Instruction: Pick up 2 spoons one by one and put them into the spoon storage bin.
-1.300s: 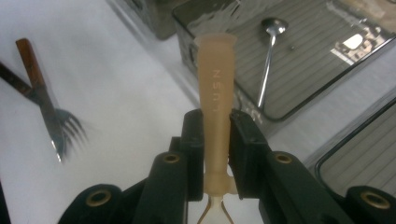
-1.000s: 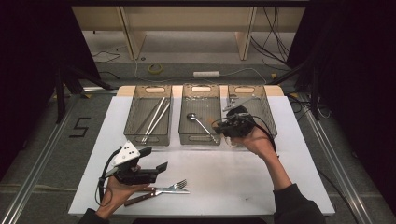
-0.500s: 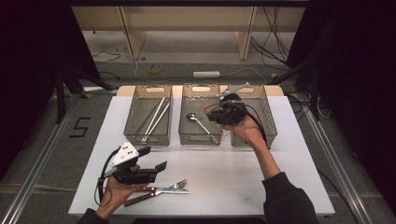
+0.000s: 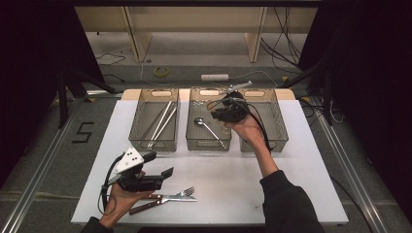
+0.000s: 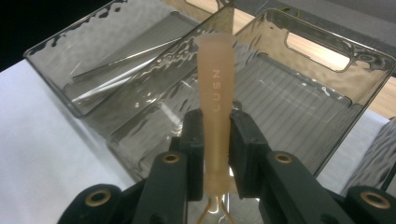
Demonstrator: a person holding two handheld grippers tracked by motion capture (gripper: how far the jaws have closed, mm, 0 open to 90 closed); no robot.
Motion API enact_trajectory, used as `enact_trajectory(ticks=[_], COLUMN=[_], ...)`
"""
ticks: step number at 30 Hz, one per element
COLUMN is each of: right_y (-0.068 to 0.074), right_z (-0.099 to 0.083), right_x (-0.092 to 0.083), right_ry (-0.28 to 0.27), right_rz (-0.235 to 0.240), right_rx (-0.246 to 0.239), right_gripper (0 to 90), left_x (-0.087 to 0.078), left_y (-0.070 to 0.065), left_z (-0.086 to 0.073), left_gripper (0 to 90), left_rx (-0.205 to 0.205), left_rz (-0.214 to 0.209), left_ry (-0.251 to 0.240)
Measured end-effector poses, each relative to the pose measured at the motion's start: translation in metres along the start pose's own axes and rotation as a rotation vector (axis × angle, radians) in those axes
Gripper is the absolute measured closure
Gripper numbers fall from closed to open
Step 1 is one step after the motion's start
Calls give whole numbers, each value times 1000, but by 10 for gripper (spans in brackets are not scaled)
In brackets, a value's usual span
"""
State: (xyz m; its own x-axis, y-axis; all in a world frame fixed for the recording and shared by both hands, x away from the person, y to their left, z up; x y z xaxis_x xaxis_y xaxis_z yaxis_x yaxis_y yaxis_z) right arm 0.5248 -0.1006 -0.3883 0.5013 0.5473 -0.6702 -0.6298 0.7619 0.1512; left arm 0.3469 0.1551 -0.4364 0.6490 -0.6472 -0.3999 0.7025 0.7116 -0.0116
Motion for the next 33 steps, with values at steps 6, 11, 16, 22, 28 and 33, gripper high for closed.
enact_trajectory(ticks=[6, 11, 16, 22, 28, 33], right_y=[-4, -8, -9, -11, -11, -10], right_z=[1, 1, 1, -1, -4, -7], right_x=[8, 13, 19, 26, 33, 40], right_ry=[-17, -21, -19, -14, 2, 19], right_rz=[-21, -31, -38, -47, -59, -66], right_rx=[21, 41, 53, 63, 69, 69], right_gripper=[773, 773, 772, 771, 770, 768], left_x=[0, 0, 1, 1, 1, 1], left_y=[-1, -1, -1, -1, -1, -1], left_z=[0, 0, 0, 0, 0, -1], left_gripper=[178, 178, 178, 178, 178, 178], left_rx=[0, -1, 4, 2, 2, 6], left_rz=[-5, -5, -6, -6, -7, -7], left_ry=[0, -1, 3, 2, 2, 8])
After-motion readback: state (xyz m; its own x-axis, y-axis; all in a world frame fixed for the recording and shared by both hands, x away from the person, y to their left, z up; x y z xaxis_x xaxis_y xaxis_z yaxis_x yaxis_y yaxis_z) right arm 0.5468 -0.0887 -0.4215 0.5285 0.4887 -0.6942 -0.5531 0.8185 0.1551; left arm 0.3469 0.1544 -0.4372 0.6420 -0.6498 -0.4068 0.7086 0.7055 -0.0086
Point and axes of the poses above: each handheld gripper's, and its own axes: x roughly forward along the jaws, z roughly out of its top, y roughly to its left, the point moved 4 cm from there along x, roughly forward along the jaws, and after that the axes turned 6 degrees about x, right-handed, at the moved point
